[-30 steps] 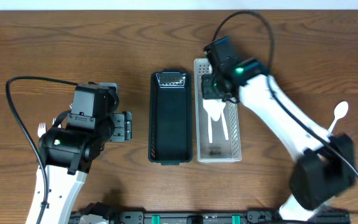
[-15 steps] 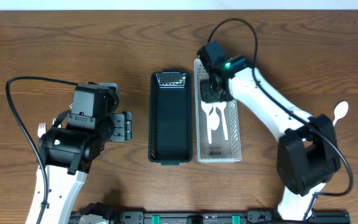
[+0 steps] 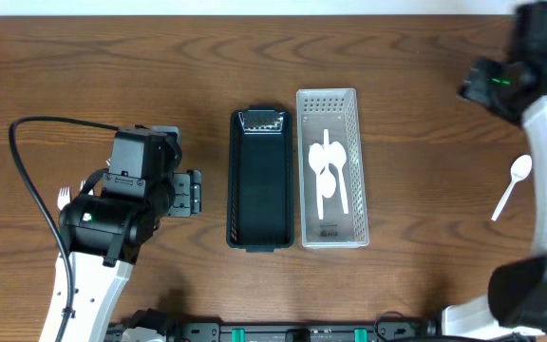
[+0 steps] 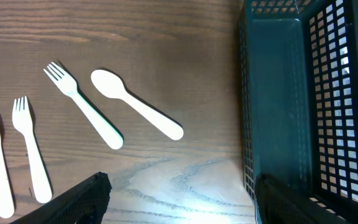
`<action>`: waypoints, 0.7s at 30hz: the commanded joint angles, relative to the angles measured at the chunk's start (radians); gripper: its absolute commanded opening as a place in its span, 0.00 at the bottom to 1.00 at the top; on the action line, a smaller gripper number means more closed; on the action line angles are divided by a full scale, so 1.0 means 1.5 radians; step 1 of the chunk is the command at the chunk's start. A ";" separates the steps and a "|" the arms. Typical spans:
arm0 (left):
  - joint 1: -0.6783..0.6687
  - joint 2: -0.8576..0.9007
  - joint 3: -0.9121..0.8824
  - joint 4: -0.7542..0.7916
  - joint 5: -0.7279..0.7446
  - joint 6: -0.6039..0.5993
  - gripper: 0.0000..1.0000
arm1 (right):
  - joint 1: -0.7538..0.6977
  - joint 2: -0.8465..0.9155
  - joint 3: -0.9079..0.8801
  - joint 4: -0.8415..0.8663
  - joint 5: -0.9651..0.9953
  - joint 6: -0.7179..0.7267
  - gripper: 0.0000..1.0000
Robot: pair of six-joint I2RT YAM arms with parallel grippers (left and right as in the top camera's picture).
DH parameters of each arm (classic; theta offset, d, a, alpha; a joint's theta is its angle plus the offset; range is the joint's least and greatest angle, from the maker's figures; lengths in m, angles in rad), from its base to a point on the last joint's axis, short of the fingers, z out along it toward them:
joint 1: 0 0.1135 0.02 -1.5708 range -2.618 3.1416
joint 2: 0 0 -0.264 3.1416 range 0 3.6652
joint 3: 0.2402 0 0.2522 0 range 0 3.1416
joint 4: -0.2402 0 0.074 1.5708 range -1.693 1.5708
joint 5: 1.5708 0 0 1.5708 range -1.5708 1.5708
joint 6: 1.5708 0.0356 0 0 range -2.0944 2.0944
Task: Pack container
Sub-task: 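Grasp the last white spoon at the right edge with the right gripper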
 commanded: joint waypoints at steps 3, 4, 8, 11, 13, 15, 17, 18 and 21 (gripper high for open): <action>0.003 0.008 0.007 -0.002 -0.006 -0.004 0.77 | -0.128 0.056 -0.085 0.040 -0.007 -0.064 0.87; 0.003 0.009 0.007 -0.002 -0.006 -0.004 0.77 | -0.146 0.065 -0.100 0.053 -0.009 -0.074 0.89; 0.003 0.014 0.007 -0.002 -0.006 -0.004 0.77 | -0.206 0.107 -0.140 0.090 -0.021 -0.107 0.93; 0.003 0.018 0.007 -0.002 -0.006 -0.004 0.77 | -0.239 0.142 -0.151 0.100 -0.028 -0.108 0.93; 0.003 0.018 0.007 -0.002 -0.006 -0.004 0.77 | -0.253 0.169 -0.151 0.099 -0.032 -0.111 0.93; 0.003 0.020 0.007 -0.002 -0.006 -0.004 0.77 | -0.260 0.194 -0.151 0.101 -0.049 -0.134 0.93; 0.003 0.022 0.007 -0.002 -0.006 -0.004 0.77 | -0.261 0.216 -0.151 0.100 -0.051 -0.138 0.93; 0.003 0.023 0.007 -0.002 -0.006 -0.004 0.77 | -0.261 0.227 -0.151 0.100 -0.051 -0.138 0.93; 0.003 0.025 0.007 -0.002 -0.006 -0.004 0.77 | -0.260 0.256 -0.151 0.106 -0.056 -0.138 0.93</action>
